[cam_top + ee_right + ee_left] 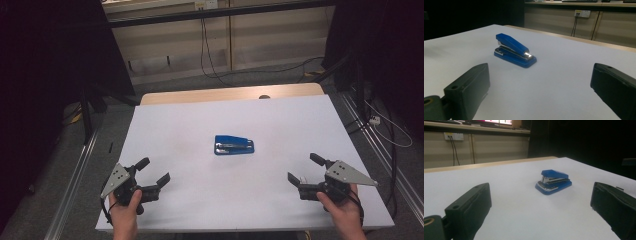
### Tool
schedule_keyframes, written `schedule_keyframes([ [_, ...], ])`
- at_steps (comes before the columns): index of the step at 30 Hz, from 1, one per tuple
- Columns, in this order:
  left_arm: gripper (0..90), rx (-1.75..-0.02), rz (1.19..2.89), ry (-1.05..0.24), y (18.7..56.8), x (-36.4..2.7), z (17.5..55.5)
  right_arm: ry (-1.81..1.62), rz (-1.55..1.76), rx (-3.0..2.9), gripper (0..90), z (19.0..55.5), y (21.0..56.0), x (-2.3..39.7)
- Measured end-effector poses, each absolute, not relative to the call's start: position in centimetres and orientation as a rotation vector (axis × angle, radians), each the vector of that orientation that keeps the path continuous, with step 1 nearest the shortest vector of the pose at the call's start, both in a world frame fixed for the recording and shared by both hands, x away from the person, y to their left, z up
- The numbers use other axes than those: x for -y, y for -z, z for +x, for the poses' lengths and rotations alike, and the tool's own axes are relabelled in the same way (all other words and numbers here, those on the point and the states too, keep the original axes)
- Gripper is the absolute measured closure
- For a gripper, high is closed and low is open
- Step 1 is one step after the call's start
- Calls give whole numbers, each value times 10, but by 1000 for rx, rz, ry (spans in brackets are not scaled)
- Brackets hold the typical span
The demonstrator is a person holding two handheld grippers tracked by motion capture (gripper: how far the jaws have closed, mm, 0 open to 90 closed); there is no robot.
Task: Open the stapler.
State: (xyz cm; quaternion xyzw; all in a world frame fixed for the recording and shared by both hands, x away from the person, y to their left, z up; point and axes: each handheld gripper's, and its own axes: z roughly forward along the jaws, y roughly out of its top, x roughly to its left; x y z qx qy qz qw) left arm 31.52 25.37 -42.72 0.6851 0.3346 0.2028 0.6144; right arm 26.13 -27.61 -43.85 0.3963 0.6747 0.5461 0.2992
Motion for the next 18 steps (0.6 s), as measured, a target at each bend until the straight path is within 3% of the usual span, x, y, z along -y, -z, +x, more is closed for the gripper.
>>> schedule_keyframes([
  [18,35,-767,1587,-446,425,-249,320,-1438,1054,-1806,28,263,434,270],
])
